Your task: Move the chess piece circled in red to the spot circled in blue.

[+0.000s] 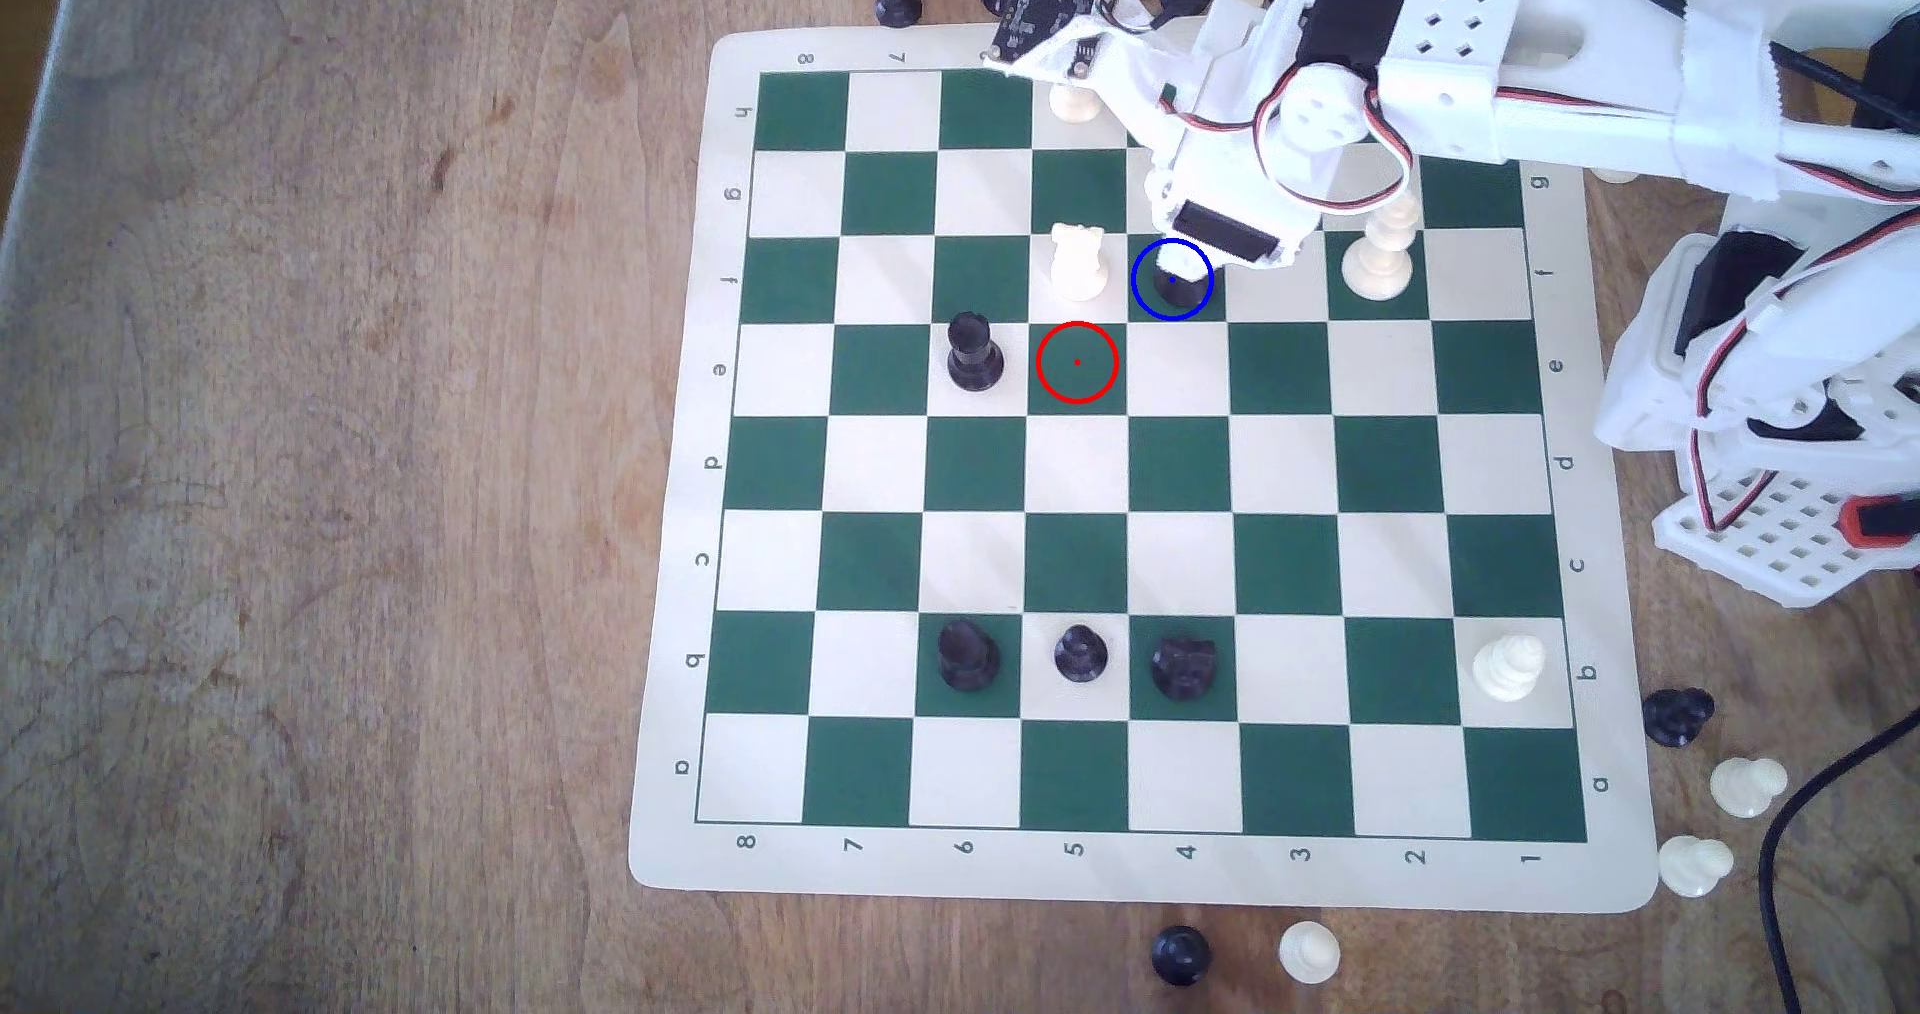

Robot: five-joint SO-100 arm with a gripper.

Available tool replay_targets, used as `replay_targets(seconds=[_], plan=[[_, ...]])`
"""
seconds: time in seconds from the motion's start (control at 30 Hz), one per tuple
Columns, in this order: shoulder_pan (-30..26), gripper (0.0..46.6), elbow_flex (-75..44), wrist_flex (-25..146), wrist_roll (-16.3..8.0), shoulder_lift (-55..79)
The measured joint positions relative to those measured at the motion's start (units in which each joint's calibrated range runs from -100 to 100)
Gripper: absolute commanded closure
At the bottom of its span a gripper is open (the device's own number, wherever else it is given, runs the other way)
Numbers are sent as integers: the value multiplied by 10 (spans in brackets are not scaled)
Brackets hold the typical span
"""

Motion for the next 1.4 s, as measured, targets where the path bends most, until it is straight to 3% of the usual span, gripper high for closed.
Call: replay_targets(seconds=[0.3,0.33,0.47,0.63,0.87,1.03,1.17,1.27,1.4], plan=[[-1,423,0,0,0,4],[-1,366,0,0,0,4],[-1,261,0,0,0,4],[1,203,11,-22,-6,5],[1,199,12,-59,-14,-16],[1,222,42,-122,-14,-69],[1,318,75,-192,-20,-133],[-15,459,90,-255,-22,-181],[-13,464,164,-371,-23,-236]])
